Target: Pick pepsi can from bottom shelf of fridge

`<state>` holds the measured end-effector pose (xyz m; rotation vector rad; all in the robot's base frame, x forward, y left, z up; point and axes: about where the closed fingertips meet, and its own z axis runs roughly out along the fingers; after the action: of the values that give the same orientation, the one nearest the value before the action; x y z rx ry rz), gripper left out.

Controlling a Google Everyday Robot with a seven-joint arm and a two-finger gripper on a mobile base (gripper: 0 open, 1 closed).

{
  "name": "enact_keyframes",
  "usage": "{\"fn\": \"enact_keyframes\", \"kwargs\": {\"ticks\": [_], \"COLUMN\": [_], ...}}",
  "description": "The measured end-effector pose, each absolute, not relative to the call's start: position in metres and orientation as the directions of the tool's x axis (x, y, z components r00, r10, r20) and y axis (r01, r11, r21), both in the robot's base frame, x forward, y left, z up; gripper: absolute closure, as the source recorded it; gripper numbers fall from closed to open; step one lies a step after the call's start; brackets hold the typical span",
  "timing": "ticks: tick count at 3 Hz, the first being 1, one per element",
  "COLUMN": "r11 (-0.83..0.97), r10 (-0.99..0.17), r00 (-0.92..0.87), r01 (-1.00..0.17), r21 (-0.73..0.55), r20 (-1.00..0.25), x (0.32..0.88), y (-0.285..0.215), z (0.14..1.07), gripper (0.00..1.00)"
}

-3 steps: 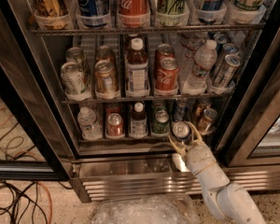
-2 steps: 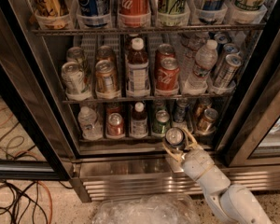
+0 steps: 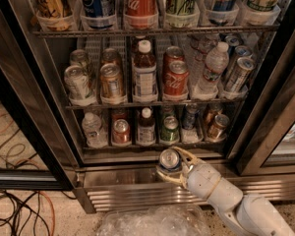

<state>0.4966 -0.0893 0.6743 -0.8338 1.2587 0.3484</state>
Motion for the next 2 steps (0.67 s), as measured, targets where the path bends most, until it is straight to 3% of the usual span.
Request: {"fn": "enact_keyframes", "kwargs": {"ticks": [1, 2], "r11": [0.622, 0.620], "r10": [-0.071, -0.070], "r00": [0.158, 0.157], "r01": [-0.765, -0.767], "r21": [-0.168, -0.166], "r20": [-0.985, -0.985], "x": [0.4743, 0.4745], "y": [-0.0741, -0.0734], "z": [0.6856, 0.6855], "gripper": [1.00, 1.00]}}
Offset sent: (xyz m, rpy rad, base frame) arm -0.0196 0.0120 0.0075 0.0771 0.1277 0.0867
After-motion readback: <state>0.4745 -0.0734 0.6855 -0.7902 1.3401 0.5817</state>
